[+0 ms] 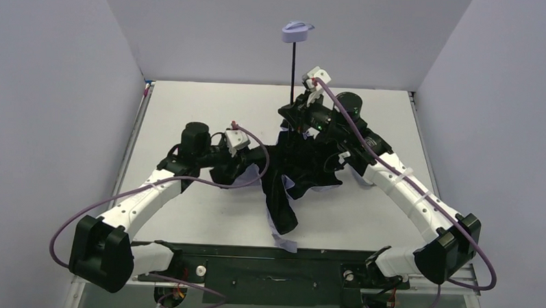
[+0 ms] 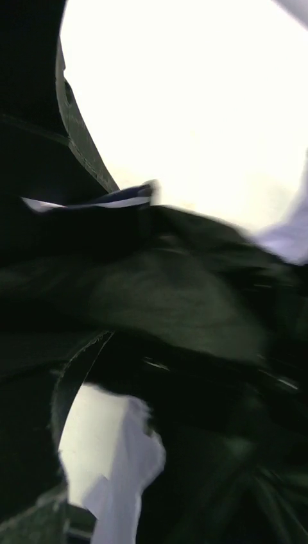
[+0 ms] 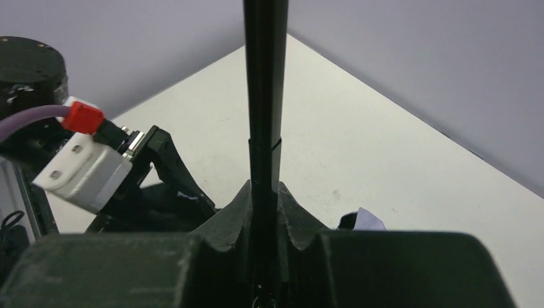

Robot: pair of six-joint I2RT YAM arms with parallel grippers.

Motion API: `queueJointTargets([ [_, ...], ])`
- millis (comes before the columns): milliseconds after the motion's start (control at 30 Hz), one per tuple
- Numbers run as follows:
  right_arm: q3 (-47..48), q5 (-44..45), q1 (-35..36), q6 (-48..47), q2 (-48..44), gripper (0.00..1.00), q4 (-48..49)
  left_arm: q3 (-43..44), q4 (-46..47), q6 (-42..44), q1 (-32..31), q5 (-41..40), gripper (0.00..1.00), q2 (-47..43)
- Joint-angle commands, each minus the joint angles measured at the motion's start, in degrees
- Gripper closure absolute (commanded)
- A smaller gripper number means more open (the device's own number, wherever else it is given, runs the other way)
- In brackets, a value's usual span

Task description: Open the umbrella

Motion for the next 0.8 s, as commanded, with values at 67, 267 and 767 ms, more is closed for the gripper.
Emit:
queueJointTargets([
  [67,-3.5,0.9,-0.7,-7.1,-5.4,1.0,7.1,-2.3,-7.5,11.4,6.9,-3.7,0.53,1.2],
  [267,-8.6,0.8,-1.1,-10.2,-6.7,1.0,11.8,-0.9,-8.8,10.9,10.9,-4.1,0.58,2.4],
  [767,-9.3,6.5,1.0,-2.9,-7.2,1.0,13.6,6.0,17.9,-11.4,-10.9,-22.0,0.22,1.4],
])
